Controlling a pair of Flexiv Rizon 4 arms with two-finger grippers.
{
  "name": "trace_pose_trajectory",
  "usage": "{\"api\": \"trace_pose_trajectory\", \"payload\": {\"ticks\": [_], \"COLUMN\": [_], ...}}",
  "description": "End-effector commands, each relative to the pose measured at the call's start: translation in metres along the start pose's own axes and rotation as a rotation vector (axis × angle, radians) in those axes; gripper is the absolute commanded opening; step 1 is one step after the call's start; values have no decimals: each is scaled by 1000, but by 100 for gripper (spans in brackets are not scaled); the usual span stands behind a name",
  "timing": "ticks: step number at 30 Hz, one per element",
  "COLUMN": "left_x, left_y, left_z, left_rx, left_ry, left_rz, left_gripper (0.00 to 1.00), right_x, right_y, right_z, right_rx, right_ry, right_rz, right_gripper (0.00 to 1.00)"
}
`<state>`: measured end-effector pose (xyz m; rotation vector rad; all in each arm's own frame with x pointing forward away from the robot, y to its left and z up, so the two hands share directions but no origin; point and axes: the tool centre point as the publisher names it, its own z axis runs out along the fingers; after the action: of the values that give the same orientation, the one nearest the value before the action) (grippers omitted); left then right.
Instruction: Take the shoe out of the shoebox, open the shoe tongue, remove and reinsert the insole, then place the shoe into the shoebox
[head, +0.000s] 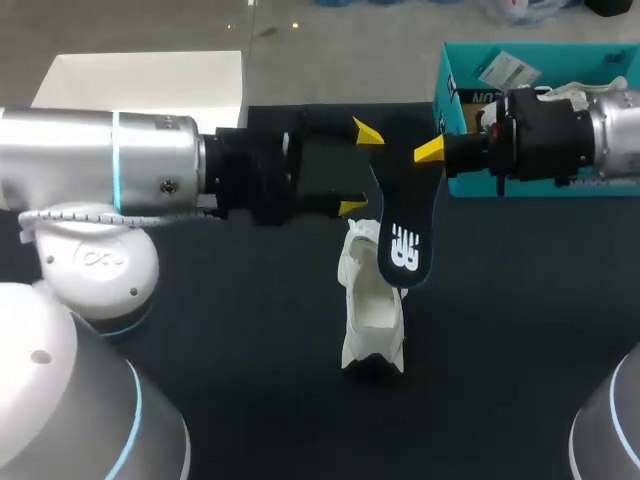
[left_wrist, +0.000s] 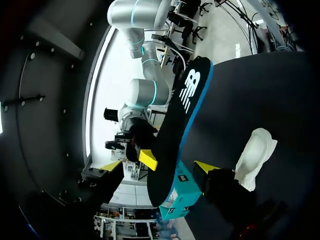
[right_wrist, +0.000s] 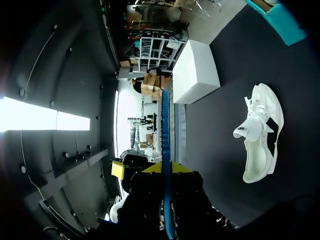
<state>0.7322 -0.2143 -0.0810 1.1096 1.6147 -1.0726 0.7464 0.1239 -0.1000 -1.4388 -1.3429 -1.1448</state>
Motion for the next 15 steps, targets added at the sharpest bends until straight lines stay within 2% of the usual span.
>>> {"api": "trace_pose_trajectory", "payload": {"ticks": [1, 11, 15], "left_x": [-16, -36, -43], "left_y": [14, 29, 29], "left_z": [-25, -23, -14], "left_rx": [74, 155, 115], "left_ry": [319, 533, 456], "left_rz": [25, 118, 78], "left_gripper": [100, 100, 100], "right_x": [-1, -8, -9], "right_y": [6, 8, 7], "right_z": [4, 14, 16], "right_rx": [17, 60, 61], "right_ry": [-47, -87, -79], "right_rz": [-5, -19, -16], "right_gripper": [0, 0, 0]}}
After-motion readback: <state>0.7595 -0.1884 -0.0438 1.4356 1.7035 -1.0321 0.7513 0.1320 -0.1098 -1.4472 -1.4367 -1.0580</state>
